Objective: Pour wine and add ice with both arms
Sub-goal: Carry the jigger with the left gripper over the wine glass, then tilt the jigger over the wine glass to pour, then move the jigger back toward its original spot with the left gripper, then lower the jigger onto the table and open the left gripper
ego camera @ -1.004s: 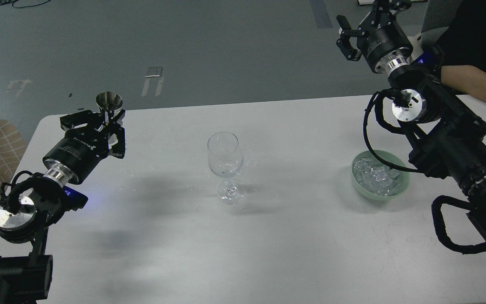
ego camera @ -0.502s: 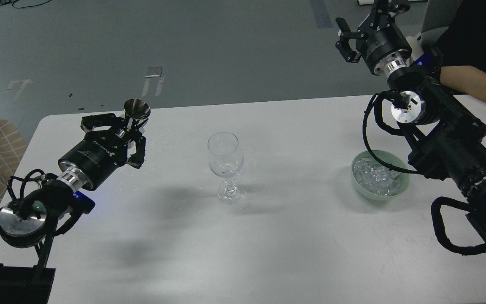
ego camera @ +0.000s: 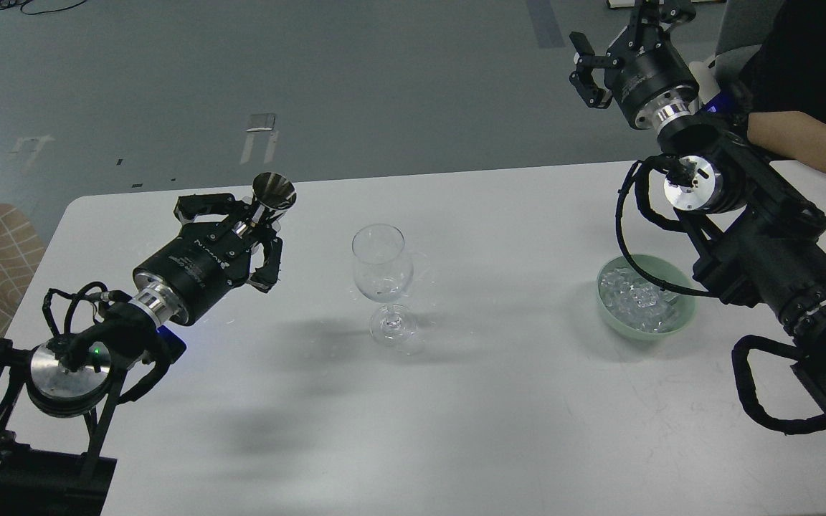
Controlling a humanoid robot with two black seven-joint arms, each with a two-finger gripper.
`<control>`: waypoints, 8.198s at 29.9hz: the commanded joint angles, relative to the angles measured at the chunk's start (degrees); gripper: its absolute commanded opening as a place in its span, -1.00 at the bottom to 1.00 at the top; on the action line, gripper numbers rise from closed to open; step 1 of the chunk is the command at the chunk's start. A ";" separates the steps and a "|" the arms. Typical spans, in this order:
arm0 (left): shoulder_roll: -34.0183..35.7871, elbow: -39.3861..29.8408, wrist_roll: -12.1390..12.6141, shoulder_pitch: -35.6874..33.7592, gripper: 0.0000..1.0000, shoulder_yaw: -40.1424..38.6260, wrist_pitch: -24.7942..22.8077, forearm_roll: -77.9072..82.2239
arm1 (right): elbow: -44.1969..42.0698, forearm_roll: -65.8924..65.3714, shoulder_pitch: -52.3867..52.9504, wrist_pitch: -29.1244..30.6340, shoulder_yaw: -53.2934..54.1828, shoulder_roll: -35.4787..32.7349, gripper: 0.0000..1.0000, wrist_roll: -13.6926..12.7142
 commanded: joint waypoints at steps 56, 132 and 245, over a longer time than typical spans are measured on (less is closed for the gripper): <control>-0.58 -1.07 0.00 -5.96 -1.00 11.74 4.21 20.68 | 0.00 0.01 0.00 0.01 0.08 0.59 1.00 0.17; 3.99 -3.27 0.00 -8.86 -1.00 16.49 -7.48 53.02 | -0.09 0.01 0.00 0.01 0.16 0.59 1.00 0.17; -7.18 25.82 0.00 16.10 0.96 -29.11 -27.07 -4.46 | 0.00 0.01 -1.14 0.09 -0.01 0.59 1.00 0.17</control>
